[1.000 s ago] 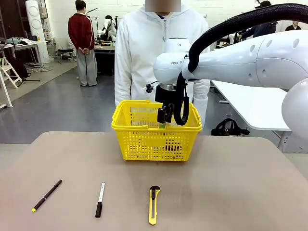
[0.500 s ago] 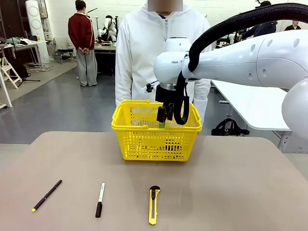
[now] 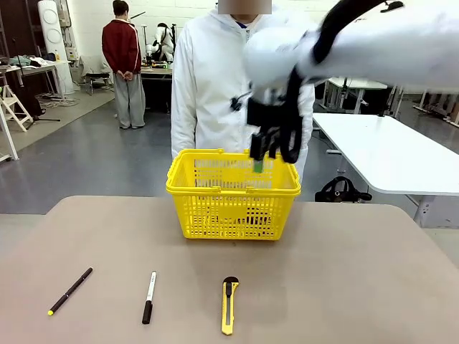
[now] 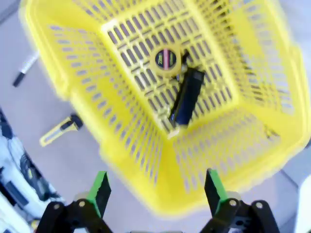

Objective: Place the items the person wants into the basket.
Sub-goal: Pick up the item the person points to and place it in the Market Basket.

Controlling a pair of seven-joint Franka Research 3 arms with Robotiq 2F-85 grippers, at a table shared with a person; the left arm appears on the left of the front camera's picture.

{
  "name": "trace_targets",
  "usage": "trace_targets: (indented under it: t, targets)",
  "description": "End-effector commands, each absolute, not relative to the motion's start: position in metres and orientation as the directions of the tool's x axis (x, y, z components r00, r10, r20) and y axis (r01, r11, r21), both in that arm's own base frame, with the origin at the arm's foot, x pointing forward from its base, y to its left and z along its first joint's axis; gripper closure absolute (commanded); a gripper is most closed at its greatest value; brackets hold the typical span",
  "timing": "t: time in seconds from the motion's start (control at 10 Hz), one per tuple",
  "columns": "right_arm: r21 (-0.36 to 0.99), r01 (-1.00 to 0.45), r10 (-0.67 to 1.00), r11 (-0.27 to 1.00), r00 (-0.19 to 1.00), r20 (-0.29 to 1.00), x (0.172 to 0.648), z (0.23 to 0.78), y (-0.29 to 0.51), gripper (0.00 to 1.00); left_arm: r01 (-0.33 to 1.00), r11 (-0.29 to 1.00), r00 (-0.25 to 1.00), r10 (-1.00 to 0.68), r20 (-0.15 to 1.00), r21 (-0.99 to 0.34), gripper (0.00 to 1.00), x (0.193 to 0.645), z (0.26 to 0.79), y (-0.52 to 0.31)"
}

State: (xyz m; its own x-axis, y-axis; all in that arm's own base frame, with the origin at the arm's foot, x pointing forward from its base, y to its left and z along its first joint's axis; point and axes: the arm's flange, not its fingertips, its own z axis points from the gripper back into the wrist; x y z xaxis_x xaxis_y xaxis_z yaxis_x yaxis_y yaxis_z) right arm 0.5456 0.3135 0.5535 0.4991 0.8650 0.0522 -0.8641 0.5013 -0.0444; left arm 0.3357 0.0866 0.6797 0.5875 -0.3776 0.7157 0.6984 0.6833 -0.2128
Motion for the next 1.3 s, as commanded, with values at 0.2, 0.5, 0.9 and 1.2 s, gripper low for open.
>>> trace_targets:
  t: [0.2,0.5,0.9,1.2]
  targets:
    - [-0.106,-0.709,0.709,0.697,0.658,0.255,0.332,0.62,0.118,0.0,0.714,0.667,0.57,-0.382,0.727,-0.21,0.0,0.335,0.679,0.088]
    - [-0.059,-0.579,0.533,0.813,0.702,0.473,0.241,0.648,0.003,0.0,0.714,0.667,0.57,-0.382,0.727,-0.21,0.0,0.335,0.679,0.088]
    - [0.093,-0.565,0.381,0.82,0.66,0.648,0.199,0.642,-0.088,0.0,0.714,0.667,0.57,-0.382,0.727,-0.21,0.0,0.335,0.679,0.088]
    - [0.143,-0.558,0.323,0.818,0.65,0.688,0.201,0.646,-0.11,0.0,0.714,0.667,0.57,-0.382,0.727,-0.21,0.0,0.335,0.679,0.088]
